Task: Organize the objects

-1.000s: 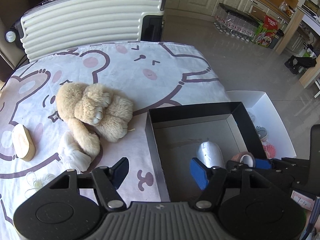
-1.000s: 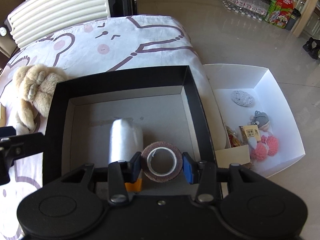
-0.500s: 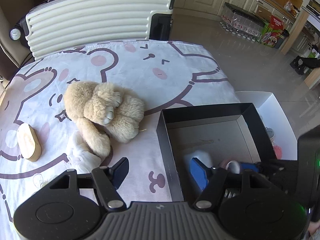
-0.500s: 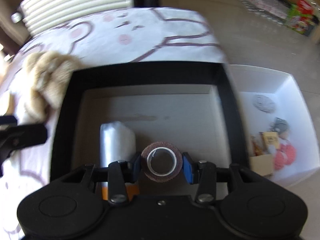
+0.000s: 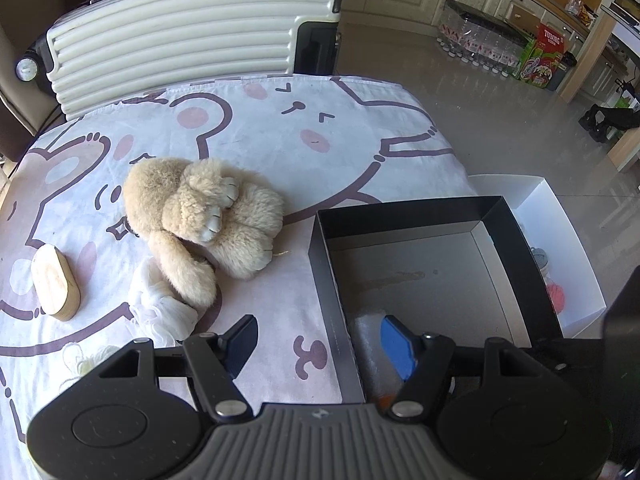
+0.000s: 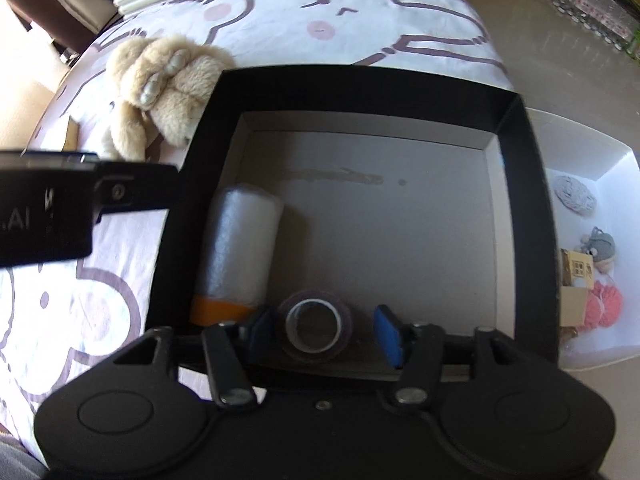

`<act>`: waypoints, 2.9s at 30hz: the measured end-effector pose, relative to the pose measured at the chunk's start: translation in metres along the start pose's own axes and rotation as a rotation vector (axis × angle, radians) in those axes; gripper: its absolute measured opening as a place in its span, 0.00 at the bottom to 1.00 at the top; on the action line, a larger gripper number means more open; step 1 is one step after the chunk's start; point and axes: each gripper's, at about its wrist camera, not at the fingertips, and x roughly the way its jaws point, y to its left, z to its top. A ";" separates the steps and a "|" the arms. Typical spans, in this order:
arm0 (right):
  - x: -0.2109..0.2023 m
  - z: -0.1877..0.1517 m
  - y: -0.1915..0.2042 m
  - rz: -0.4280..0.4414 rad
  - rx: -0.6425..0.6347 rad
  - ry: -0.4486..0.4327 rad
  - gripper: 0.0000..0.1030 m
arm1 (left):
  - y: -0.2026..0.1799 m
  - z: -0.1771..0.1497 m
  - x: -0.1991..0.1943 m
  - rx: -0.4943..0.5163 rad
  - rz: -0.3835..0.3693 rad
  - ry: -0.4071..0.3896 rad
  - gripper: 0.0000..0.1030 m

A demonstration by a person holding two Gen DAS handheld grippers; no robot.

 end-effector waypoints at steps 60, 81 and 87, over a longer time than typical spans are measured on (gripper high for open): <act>-0.117 -0.030 -0.026 -0.230 0.241 -0.257 0.76 | 0.002 -0.022 -0.051 0.049 0.072 -0.051 0.93; -0.134 -0.054 -0.019 -0.281 0.252 -0.266 0.98 | 0.005 -0.043 -0.061 0.106 0.079 0.036 1.00; -0.136 -0.055 -0.017 -0.289 0.257 -0.258 0.99 | 0.007 -0.044 -0.059 0.102 0.084 0.046 1.00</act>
